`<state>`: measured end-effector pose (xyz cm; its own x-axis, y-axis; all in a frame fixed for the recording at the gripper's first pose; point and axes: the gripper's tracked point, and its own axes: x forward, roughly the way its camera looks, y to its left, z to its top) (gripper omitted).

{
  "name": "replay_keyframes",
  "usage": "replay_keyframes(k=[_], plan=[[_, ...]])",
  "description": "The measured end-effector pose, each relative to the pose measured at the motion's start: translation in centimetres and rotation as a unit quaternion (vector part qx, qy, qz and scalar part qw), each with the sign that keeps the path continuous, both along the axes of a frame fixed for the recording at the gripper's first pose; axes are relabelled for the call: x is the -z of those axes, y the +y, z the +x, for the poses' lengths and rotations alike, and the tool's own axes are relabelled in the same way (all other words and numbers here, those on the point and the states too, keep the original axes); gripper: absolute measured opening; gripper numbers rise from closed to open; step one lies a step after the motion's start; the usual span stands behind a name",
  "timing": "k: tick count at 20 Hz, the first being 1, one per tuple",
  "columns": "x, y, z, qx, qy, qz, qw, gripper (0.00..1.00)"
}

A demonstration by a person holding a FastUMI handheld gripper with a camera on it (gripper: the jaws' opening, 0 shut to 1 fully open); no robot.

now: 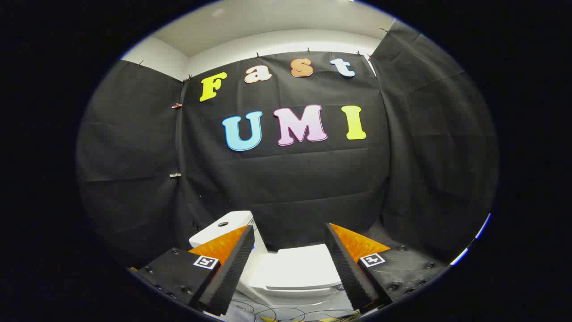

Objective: Open the toilet lid.

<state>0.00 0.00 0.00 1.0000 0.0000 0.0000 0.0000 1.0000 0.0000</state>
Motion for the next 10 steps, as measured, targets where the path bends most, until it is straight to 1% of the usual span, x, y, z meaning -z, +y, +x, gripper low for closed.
replay_keyframes(k=[10], plan=[[0.40,-0.90,-0.25,0.014,0.007,0.000,1.000,0.99]])
